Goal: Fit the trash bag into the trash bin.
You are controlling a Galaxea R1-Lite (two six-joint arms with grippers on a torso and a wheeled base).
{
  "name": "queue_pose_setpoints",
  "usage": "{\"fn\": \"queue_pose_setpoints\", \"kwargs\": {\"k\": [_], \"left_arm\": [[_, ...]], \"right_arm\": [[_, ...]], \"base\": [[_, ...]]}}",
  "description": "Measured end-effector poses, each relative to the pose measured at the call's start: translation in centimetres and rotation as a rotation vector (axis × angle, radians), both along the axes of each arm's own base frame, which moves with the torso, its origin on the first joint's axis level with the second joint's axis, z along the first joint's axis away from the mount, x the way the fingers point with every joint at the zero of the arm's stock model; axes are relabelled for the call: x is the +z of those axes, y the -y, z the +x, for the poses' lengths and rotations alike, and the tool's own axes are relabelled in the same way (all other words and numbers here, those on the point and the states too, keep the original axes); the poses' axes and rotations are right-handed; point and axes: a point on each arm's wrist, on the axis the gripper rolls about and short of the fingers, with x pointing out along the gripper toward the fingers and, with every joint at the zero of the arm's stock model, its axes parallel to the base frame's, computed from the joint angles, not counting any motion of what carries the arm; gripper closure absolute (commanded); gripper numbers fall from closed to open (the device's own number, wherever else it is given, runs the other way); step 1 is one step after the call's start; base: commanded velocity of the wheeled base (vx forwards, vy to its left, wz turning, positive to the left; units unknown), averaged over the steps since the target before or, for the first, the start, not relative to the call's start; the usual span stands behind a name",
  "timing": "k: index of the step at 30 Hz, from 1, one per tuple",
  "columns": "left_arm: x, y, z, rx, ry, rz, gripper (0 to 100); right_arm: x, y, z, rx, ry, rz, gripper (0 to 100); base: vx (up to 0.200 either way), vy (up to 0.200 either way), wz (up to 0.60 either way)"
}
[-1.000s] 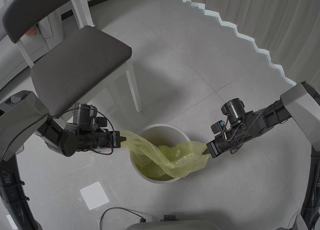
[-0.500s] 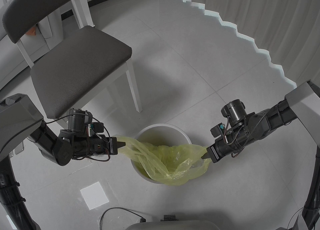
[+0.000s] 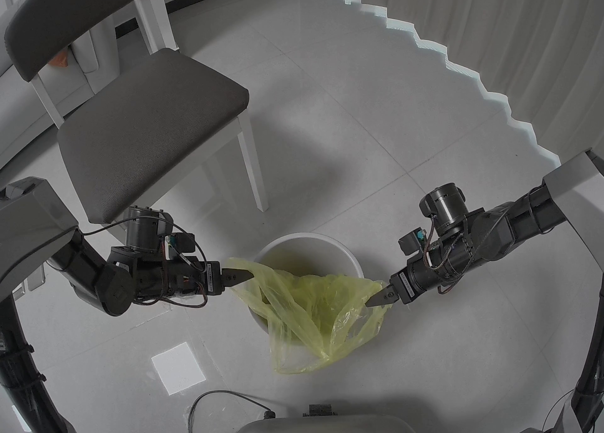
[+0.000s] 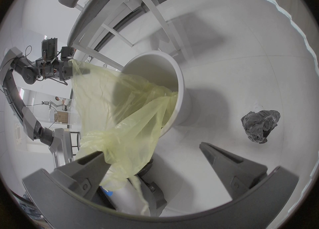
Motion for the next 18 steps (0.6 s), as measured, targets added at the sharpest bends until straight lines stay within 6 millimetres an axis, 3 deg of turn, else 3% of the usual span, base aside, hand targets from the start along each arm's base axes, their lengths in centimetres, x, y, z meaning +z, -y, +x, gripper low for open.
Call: {"fn": "queue_pose_setpoints", "kwargs": {"k": [7, 18], "left_arm": [[-0.6, 1.1, -1.3, -0.040, -0.026, 0.010, 0], [-1.4, 1.2, -1.4, -0.042, -0.048, 0.020, 0]], "right_arm": [[0.4, 0.0, 0.0, 0.001, 0.009, 0.004, 0], [2.3, 0.4, -1.1, 0.013, 0.013, -0.004, 0]], "base": [[0.000, 0.000, 0.00], [0.000, 0.000, 0.00]]}}
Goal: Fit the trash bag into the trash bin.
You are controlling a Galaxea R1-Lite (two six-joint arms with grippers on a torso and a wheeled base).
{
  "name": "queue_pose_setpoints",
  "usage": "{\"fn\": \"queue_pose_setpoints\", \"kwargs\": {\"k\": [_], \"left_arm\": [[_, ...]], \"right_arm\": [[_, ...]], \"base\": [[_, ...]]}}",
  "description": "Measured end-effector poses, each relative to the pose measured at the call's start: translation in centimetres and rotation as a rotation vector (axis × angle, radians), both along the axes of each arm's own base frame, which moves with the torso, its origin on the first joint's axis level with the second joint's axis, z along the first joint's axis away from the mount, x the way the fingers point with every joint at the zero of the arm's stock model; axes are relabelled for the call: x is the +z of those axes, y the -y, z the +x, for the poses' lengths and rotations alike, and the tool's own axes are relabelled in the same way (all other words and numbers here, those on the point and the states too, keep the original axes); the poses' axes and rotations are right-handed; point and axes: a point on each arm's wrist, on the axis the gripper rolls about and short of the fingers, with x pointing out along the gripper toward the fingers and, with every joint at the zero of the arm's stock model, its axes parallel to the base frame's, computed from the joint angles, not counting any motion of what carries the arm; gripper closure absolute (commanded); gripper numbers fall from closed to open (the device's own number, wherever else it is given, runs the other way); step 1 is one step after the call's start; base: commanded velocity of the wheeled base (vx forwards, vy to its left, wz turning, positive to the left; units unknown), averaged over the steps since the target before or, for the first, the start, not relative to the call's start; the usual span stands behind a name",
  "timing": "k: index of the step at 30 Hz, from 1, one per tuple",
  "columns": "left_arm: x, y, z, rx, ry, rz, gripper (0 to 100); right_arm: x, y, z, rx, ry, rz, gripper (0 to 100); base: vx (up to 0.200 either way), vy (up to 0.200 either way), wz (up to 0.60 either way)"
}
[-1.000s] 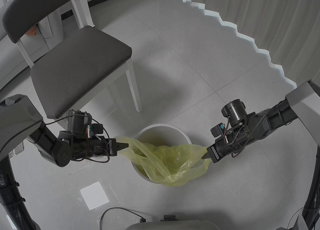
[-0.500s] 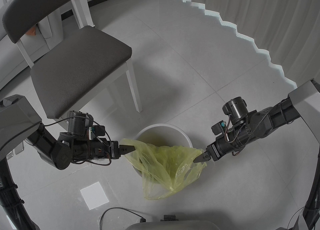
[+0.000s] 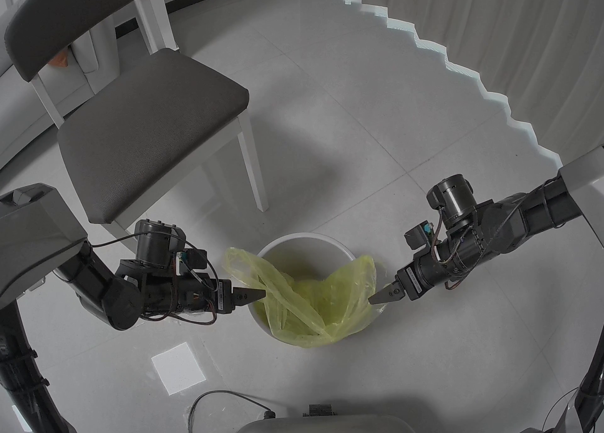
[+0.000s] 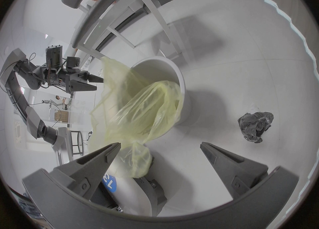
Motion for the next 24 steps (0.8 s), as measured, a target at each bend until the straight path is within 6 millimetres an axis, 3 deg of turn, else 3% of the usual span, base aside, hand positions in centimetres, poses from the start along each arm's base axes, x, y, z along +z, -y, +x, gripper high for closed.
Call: {"fn": "queue_pose_setpoints", "kwargs": {"k": [24], "left_arm": [[-0.7, 2.2, -0.1, -0.050, -0.020, -0.008, 0]], "right_arm": [[1.2, -0.5, -1.7, 0.043, -0.001, -0.015, 0]], "base": [[0.000, 0.000, 0.00]]}}
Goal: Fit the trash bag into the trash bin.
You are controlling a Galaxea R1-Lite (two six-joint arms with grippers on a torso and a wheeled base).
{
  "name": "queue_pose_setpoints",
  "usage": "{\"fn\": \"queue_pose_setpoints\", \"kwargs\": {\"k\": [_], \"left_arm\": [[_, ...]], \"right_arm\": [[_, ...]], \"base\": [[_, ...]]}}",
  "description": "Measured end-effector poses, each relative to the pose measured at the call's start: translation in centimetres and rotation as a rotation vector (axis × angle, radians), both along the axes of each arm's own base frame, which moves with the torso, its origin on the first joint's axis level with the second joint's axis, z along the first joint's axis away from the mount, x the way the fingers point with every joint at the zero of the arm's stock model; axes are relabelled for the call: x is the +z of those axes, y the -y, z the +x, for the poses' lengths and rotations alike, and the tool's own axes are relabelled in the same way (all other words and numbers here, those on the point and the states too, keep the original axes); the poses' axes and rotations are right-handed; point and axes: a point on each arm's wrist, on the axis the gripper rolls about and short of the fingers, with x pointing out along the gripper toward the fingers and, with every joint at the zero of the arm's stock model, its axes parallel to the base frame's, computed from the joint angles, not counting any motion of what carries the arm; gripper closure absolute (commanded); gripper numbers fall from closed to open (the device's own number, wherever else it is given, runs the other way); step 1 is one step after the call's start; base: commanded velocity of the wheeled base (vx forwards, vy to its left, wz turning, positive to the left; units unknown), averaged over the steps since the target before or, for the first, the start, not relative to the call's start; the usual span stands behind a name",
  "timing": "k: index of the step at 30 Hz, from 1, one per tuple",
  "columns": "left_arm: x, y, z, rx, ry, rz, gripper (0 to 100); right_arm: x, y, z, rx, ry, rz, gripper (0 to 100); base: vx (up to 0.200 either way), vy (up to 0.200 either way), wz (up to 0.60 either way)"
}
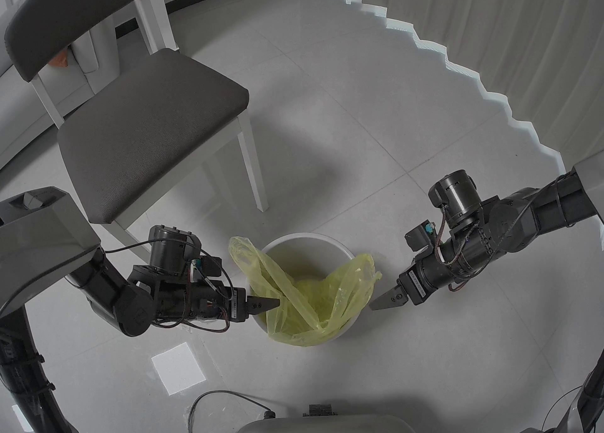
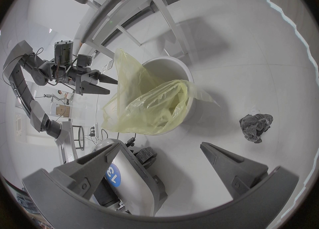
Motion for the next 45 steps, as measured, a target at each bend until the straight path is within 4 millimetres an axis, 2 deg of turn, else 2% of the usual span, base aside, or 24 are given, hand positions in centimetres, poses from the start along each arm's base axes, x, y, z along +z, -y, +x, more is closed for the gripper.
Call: {"fn": "queue_pose_setpoints", "kwargs": {"k": [20, 30, 31, 45], "left_arm": [[-1.3, 1.6, 1.0, -0.009, -0.005, 0.027, 0], [-2.1, 1.6, 1.6, -0.007, -0.001, 0.080, 0], [-2.1, 1.6, 1.6, -0.006, -0.002, 0.082, 100], [-2.0, 1.8, 1.8, 0.011, 0.020, 0.106, 100]], "right_arm": [[0.6, 0.9, -0.2, -0.023, 0.009, 0.005, 0], [1.0, 1.1, -0.3, -0.027, 0.020, 0.010, 0], [1.1, 1.2, -0.4, -0.027, 0.022, 0.010, 0], [2.1, 0.4, -1.0, -0.028, 0.054, -0.016, 0]], "base": [[0.000, 0.000, 0.00], [0.000, 0.000, 0.00], [0.000, 0.000, 0.00], [0.000, 0.000, 0.00]]}}
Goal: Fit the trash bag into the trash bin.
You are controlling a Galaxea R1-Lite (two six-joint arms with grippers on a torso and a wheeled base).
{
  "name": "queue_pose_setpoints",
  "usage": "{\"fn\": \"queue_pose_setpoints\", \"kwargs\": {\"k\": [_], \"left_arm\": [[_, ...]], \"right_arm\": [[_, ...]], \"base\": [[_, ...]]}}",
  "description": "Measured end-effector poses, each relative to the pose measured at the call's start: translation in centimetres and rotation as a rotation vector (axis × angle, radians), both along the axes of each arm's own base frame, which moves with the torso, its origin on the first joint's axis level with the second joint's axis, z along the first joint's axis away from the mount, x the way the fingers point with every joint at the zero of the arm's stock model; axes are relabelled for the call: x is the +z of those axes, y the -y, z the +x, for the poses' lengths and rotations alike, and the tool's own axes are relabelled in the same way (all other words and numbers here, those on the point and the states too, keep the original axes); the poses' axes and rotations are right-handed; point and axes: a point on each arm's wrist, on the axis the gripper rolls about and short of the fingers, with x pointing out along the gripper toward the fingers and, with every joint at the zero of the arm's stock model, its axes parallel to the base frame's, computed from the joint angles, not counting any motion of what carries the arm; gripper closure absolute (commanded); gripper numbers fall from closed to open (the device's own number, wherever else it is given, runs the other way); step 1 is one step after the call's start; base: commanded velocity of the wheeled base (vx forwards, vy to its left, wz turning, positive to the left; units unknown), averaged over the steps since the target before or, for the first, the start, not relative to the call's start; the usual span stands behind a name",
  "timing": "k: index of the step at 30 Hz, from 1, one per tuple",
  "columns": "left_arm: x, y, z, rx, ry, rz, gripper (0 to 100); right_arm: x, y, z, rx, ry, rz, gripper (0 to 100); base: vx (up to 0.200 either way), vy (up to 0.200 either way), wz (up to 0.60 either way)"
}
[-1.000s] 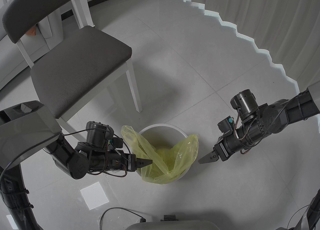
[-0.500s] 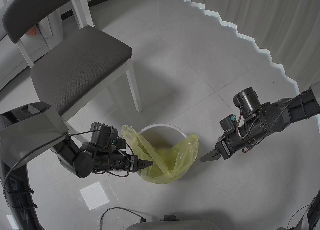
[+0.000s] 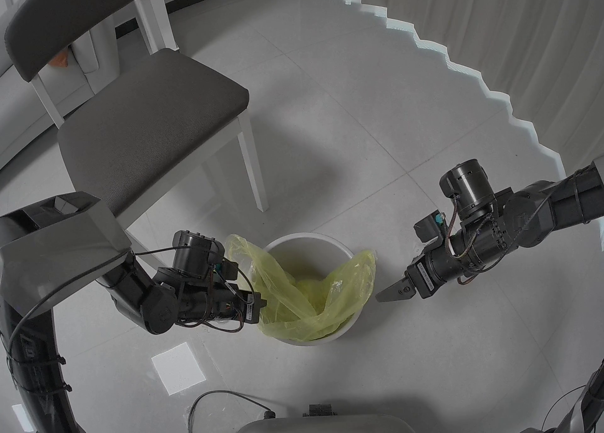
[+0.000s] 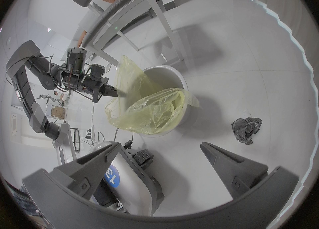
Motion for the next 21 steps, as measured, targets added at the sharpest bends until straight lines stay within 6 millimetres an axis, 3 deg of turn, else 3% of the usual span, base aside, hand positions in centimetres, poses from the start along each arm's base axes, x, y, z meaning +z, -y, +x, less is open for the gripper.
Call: {"fn": "queue_pose_setpoints", "kwargs": {"k": [7, 21], "left_arm": [[0.6, 1.0, -0.5, 0.001, 0.003, -0.018, 100], [1.4, 2.7, -1.7, -0.015, -0.003, -0.049, 100]], "right_arm": [[0.7, -0.7, -1.0, -0.017, -0.046, -0.076, 0], [4.4, -5.1, -1.3, -0.124, -0.100, -0.217, 0]], "base": [[0.000, 0.000, 0.00], [0.000, 0.000, 0.00]]}}
